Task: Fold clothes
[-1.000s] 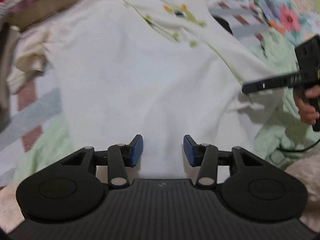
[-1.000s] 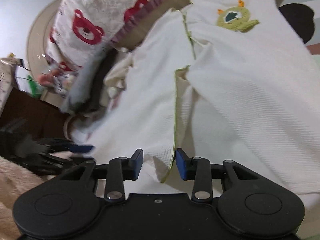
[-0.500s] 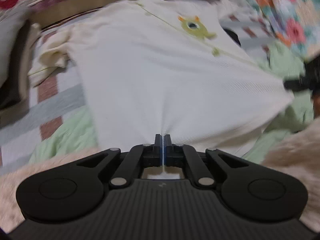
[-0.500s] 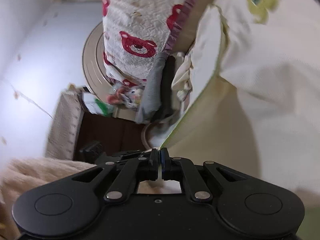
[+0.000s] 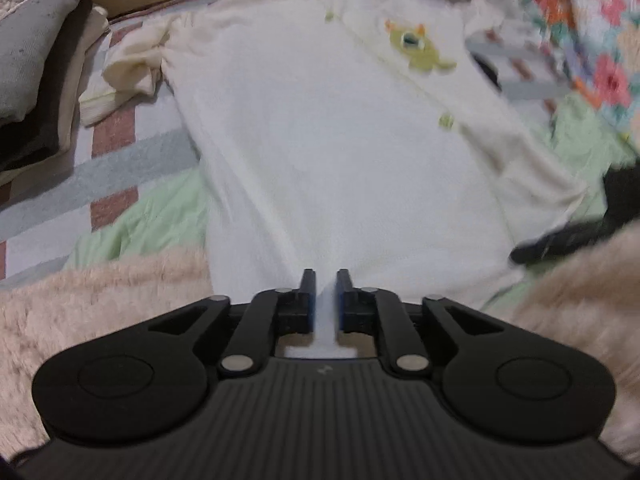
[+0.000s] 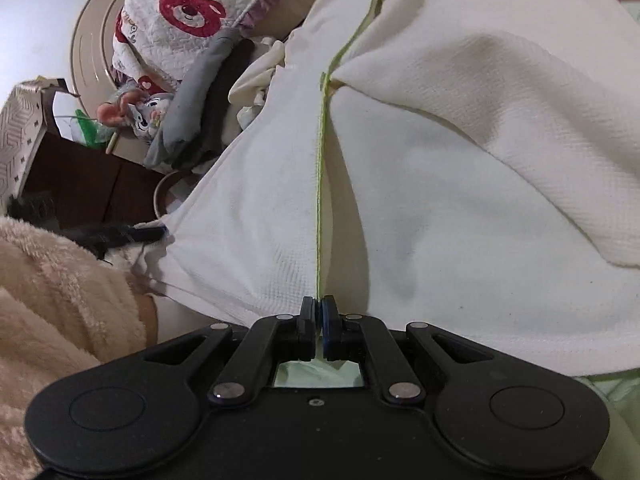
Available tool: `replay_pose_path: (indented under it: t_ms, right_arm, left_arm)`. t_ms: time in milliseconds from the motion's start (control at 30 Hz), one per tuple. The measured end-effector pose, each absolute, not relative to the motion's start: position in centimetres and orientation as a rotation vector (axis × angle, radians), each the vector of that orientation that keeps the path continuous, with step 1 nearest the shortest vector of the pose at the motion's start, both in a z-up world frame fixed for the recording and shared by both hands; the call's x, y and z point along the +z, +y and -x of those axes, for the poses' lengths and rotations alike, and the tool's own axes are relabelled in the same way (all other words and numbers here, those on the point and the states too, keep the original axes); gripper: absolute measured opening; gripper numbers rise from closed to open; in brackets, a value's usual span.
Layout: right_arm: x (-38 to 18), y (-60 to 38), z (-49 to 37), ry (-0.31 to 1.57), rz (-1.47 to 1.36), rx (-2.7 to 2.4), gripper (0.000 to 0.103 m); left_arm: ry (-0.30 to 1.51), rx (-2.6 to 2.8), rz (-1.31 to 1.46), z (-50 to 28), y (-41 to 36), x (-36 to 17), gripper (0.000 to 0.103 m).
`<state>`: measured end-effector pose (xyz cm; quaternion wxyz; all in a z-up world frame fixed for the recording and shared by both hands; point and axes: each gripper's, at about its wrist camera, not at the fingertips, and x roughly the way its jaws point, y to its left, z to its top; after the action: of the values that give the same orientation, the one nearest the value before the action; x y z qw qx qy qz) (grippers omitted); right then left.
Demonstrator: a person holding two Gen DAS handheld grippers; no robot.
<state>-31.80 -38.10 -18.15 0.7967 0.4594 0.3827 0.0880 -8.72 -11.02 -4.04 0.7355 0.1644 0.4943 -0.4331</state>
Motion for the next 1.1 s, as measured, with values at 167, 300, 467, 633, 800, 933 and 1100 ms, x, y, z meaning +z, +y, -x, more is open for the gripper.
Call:
replay_pose_path:
  t_ms: [167,300,467,633,800,933,1100]
  right_arm:
    - [-18.5,-38.4,32.2,0.814,-1.031,0.217,0.006]
    - [-16.8,-38.1,32.8,0.805,-0.927,0.197,0.011]
    - [-11.9,-39.5,34.4,0.681,-0.592,-0.040,0.029]
    - [-11.7,-37.9,33.1,0.803,-0.219,-0.121,0.029]
    - [-13.9,-37.2,30.6,0.929,-0.027,-0.200,0.035]
    - [-15.3,-36.5,29.0,0.971,0.130,-0.219,0.049]
    - [-15.1,-37.8,29.6,0.915,0.071,-0.209,0.001]
  left_arm:
    - [0.865,-1.042,-0.220,6.2,-14.2,1.1,0.011]
    - [0.885,-1.193,-0.354,8.2,-21.4,-1.5,0.012]
    - [0.751,-1.393,-0.602,14.5,-28.4,-5.7,0.012]
    - [0.674,-1.526,-0.705,17.9,-31.3,-7.4,0.012]
    - [0.675,-1.548,-0.747,18.2,-34.2,-9.2,0.016]
    - [0.700,-1.471,-0.690,16.9,-35.6,-9.9,0.021]
    - [0.656,-1.437,-0.644,16.1,-34.8,-9.2,0.023]
